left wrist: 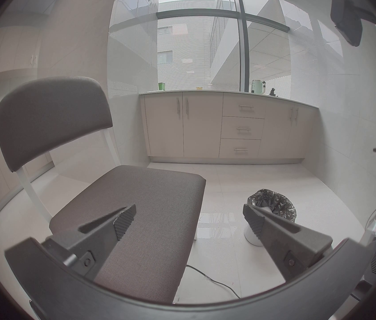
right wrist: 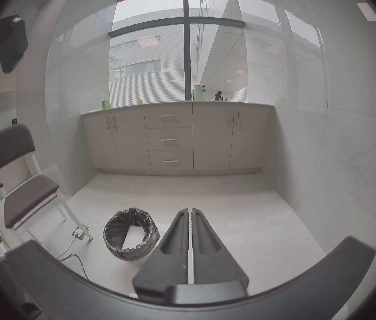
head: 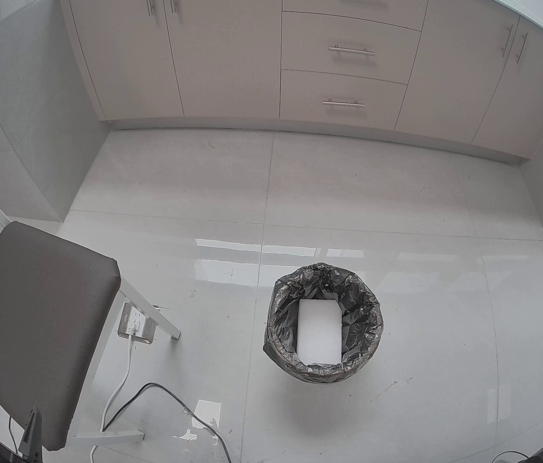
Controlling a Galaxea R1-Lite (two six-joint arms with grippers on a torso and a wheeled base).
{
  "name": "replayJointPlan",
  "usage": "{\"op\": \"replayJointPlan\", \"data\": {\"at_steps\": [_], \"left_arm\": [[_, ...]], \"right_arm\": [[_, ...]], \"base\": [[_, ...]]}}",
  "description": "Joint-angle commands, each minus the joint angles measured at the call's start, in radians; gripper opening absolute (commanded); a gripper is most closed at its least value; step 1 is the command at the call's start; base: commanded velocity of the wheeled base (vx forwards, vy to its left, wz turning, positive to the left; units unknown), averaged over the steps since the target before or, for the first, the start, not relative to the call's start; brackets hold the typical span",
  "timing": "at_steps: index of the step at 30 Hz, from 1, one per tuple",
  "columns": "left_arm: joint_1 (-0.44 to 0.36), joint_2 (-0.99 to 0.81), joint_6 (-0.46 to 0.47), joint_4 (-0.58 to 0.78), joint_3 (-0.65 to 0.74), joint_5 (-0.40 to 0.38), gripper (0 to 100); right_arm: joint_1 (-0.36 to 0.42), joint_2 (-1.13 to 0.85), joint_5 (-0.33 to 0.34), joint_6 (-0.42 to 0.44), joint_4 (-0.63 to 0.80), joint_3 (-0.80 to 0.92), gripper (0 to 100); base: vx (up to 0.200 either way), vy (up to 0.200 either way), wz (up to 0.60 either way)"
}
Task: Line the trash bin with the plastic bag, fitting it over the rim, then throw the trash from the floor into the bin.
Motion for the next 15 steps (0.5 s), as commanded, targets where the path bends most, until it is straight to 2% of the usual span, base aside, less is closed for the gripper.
{"op": "replayJointPlan", "data": {"at_steps": [1, 4, 15], "left_arm": [[0.0, -0.015, 0.0, 0.0, 0.018, 0.0, 100], [0.0, -0.015, 0.0, 0.0, 0.018, 0.0, 100], [0.0, -0.015, 0.0, 0.0, 0.018, 0.0, 100]], "right_arm": [[0.0, -0.011, 0.021, 0.005, -0.075, 0.146, 0], [0.0, -0.009, 0.076, -0.032, -0.025, 0.146, 0], [0.001, -0.009, 0.081, -0.029, -0.025, 0.146, 0]], "base": [[0.0, 0.0, 0.0], [0.0, 0.0, 0.0], [0.0, 0.0, 0.0]]}}
